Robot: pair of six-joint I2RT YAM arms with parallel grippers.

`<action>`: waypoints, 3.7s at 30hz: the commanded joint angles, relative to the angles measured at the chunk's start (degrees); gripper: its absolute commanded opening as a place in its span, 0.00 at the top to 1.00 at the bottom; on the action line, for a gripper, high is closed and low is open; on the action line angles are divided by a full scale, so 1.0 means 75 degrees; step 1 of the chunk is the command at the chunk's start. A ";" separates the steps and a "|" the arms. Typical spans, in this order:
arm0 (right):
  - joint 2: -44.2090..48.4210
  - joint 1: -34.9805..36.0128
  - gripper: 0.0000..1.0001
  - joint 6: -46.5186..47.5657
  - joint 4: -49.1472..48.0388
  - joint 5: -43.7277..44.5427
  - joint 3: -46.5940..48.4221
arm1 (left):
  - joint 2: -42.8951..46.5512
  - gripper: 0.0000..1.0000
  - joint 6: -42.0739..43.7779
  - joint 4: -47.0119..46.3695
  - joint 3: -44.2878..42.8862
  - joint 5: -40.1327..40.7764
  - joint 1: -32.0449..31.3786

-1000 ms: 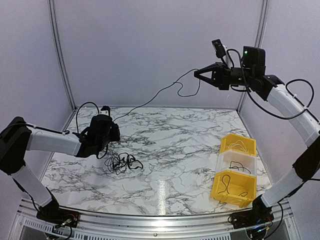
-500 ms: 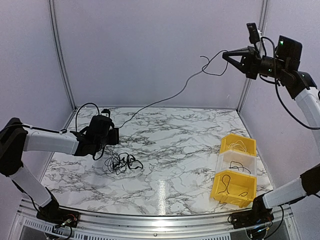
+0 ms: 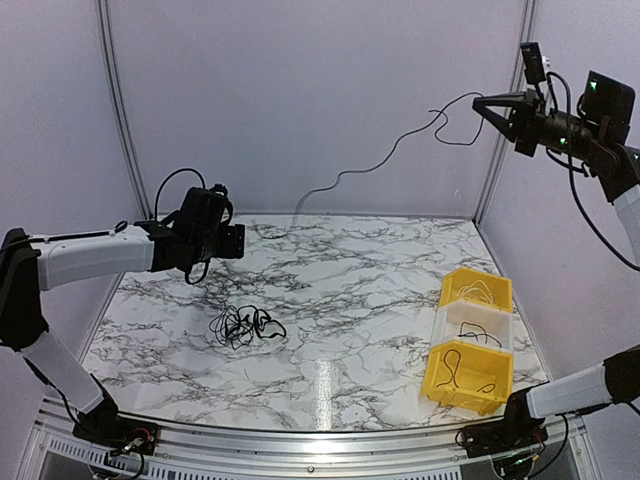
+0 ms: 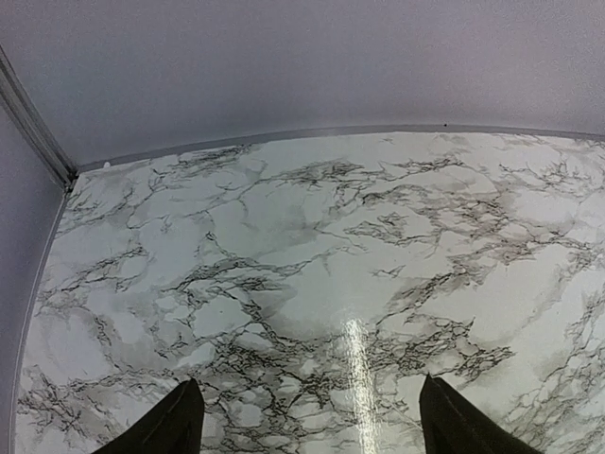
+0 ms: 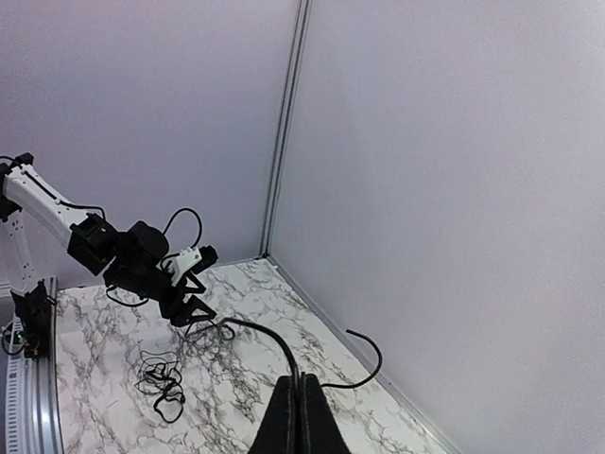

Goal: Untangle the cables

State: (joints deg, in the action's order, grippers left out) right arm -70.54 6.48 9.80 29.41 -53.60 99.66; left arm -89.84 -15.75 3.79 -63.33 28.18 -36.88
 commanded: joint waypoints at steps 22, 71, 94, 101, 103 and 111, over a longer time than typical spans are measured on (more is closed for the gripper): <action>0.1266 -0.0639 1.00 0.2090 0.1296 0.2082 -0.0621 | 0.0527 0.19 -0.0077 0.0846 -0.0211 -0.3572 0.1058; 0.3344 -0.1123 1.00 0.3598 0.2680 0.3624 -0.4148 | 0.0726 0.24 0.0046 0.1076 -0.0216 -0.3711 0.1108; 0.2103 -0.1128 1.00 0.7613 0.4942 0.4552 -0.6045 | 0.0643 0.25 -0.0046 0.1077 -0.0228 -0.3973 0.1109; 0.1459 -0.1122 1.00 0.7540 0.4528 0.4631 -0.6901 | 0.0579 0.25 -0.0057 0.1078 -0.0240 -0.4010 0.1109; 0.1426 -0.1124 1.00 0.7465 0.4178 0.4894 -0.7193 | 0.0569 0.25 -0.0068 0.1076 -0.0240 -0.4027 0.1105; 0.1036 -0.1129 1.00 0.7036 0.3100 0.5841 -0.7719 | 0.0453 0.26 -0.0127 0.1081 -0.0251 -0.4138 0.1109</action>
State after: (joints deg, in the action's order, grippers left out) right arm -60.90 -1.63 64.71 56.99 -13.63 42.24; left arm -86.17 -16.32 10.76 -64.55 -1.78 -28.82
